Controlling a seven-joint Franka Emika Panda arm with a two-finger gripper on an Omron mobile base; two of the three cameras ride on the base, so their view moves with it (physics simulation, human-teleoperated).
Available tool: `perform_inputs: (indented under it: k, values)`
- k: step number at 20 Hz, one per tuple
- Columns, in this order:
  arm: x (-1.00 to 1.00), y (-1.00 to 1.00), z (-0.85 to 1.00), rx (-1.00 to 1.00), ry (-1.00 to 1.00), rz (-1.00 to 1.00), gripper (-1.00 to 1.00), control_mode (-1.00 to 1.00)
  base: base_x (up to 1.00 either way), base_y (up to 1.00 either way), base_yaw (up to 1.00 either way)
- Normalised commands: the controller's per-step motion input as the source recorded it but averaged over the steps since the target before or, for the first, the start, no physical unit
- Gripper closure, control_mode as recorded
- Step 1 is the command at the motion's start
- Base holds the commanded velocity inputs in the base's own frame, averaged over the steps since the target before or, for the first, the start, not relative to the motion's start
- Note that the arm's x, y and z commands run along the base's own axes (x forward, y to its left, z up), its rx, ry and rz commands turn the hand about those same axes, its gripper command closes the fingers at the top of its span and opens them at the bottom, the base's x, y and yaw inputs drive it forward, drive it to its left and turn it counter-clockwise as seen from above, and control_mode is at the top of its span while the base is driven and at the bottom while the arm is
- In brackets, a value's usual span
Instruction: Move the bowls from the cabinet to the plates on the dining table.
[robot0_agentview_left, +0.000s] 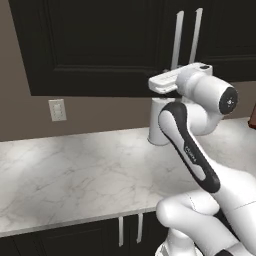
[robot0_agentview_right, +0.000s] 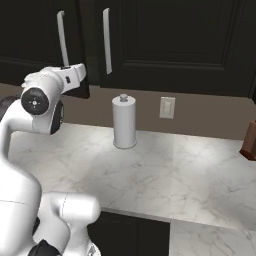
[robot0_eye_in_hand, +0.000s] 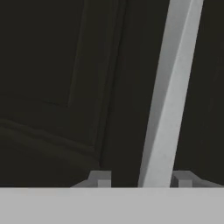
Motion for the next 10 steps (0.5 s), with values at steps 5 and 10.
perform_inputs:
  k: [5, 10]
  values:
    - [-0.56, 0.48, 0.24, -0.03, -0.03, 0.15, 1.0, -1.0, 0.0, 0.0, 0.0]
    - [-0.65, 0.64, 0.15, -0.07, 0.02, 0.2, 1.0, -1.0, 0.0, 0.0, 0.0]
